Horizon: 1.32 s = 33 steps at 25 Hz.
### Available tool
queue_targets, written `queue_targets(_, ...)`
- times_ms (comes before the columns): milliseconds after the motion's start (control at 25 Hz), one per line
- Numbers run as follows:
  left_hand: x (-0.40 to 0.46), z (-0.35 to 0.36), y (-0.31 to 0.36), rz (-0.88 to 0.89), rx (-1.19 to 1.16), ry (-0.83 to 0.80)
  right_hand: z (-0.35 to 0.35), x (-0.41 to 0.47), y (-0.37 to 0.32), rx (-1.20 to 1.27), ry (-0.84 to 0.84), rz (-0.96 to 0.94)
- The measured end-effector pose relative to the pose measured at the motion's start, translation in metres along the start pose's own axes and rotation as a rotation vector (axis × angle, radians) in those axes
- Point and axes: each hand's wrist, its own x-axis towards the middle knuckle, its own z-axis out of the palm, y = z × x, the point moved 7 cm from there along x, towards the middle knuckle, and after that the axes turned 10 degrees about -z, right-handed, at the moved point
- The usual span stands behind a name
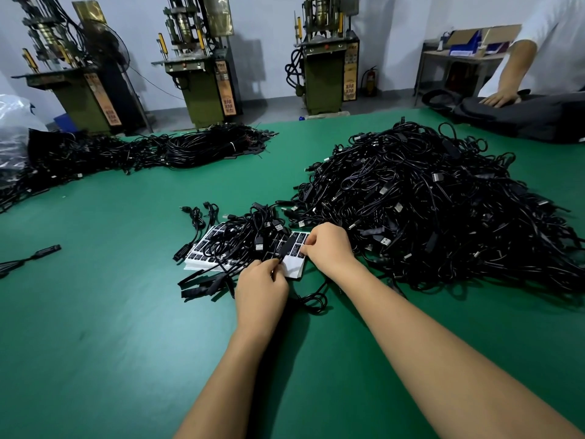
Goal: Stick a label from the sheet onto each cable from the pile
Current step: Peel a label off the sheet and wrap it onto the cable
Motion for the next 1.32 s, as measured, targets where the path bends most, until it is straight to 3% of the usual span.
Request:
queue_targets(240,0.0,0.0,0.002,0.012,0.004,-0.001,-0.003,0.0,0.004,0.084,0.01,0.067)
queue_targets(480,0.0,-0.001,0.002,-0.003,0.004,-0.006,0.002,0.009,0.003,0.073,-0.086,0.135)
queue_targets(840,0.0,-0.001,0.001,-0.023,-0.02,-0.005,0.001,-0.011,-0.002,0.05,0.026,-0.016)
queue_targets(1320,0.002,-0.001,-0.001,-0.052,-0.044,-0.027,0.002,0.005,0.004,0.087,0.001,0.203)
